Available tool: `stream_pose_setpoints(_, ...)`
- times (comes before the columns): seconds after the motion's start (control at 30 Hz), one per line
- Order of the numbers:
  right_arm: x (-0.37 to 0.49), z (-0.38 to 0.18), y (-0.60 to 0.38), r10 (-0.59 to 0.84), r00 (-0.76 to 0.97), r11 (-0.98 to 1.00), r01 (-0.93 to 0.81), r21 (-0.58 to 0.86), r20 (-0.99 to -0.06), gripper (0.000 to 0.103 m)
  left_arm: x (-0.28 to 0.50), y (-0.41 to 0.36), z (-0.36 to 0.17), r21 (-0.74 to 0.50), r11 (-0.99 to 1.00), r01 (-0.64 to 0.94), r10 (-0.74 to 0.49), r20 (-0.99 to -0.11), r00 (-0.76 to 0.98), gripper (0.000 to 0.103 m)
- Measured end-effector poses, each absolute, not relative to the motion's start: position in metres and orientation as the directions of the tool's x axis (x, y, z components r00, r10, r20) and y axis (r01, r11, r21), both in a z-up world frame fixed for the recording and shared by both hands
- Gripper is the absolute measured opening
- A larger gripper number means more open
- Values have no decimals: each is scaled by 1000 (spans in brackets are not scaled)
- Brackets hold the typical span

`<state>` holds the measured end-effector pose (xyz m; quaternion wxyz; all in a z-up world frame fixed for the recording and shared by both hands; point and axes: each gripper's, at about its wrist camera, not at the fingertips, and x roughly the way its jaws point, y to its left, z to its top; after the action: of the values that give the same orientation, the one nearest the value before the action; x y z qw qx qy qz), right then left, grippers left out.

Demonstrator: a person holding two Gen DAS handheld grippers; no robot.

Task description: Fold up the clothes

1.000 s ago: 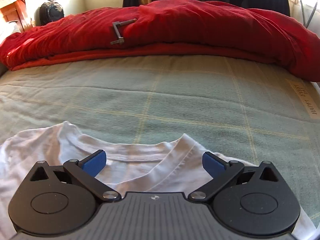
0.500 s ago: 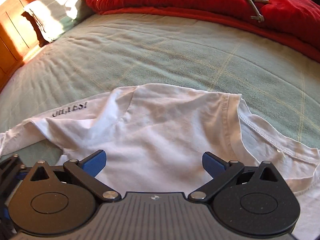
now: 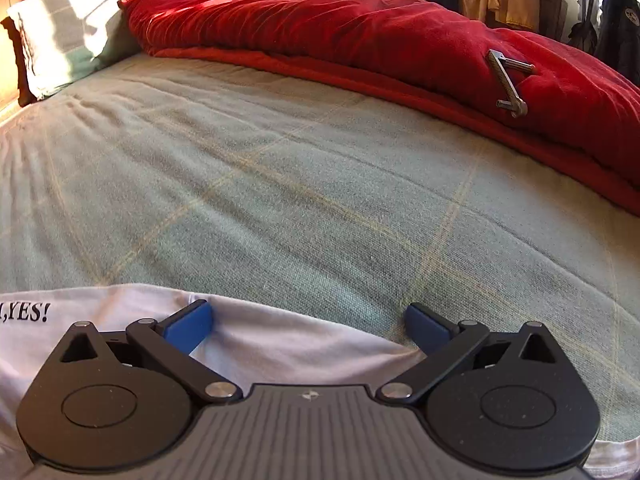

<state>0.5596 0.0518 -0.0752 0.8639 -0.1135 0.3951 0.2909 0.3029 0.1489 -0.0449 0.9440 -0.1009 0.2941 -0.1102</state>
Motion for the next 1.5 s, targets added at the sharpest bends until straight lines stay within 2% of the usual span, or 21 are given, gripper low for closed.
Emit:
stream_pose_setpoints(0.17, 535, -53, 29, 509, 478, 743, -664, 84, -716, 103, 292, 156, -35, -368, 880, 301, -441, -392, 807, 102)
stream_pose_setpoints(0.27, 516, -49, 25, 581, 370, 639, -760, 124, -725, 103, 284, 145, -32, -330, 854, 401, -505, -346, 791, 102)
stream_pose_setpoints(0.37, 501, -59, 33, 616, 238, 535, -826, 178, -751, 103, 282, 134, -31, -294, 845, 447, -529, -341, 777, 102)
stream_pose_setpoints(0.5, 507, -74, 52, 590, 344, 591, -800, 101, -730, 103, 284, 128, -34, -270, 855, 444, -517, -364, 775, 102)
stream_pose_setpoints(0.63, 535, -71, 56, 540, 466, 710, -699, 82, -701, 103, 285, 127, -36, -268, 860, 434, -508, -374, 776, 102)
stream_pose_setpoints(0.7, 533, -56, 42, 523, 512, 739, -670, 63, -682, 103, 284, 128, -36, -272, 857, 437, -512, -367, 777, 102)
stream_pose_setpoints(0.93, 514, -21, -52, 349, 587, 840, -541, -34, -730, 103, 280, 130, -34, -290, 839, 459, -539, -333, 774, 102)
stream_pose_setpoints(1.03, 502, -27, -94, 315, 555, 883, -469, 24, -770, 103, 287, 128, -38, -300, 852, 429, -520, -381, 765, 102)
stream_pose_setpoints(1.23, 495, -58, -137, 422, 464, 885, -396, 244, -779, 103, 314, 117, -65, -281, 913, 295, -407, -578, 707, 102)
stream_pose_setpoints(1.33, 508, -72, -127, 391, 523, 904, -371, 210, -758, 103, 323, 112, -82, -229, 942, 247, -337, -650, 681, 102)
stream_pose_setpoints(1.5, 538, -76, -102, 300, 604, 933, -347, 95, -739, 103, 320, 103, -88, -140, 956, 258, -285, -656, 699, 102)
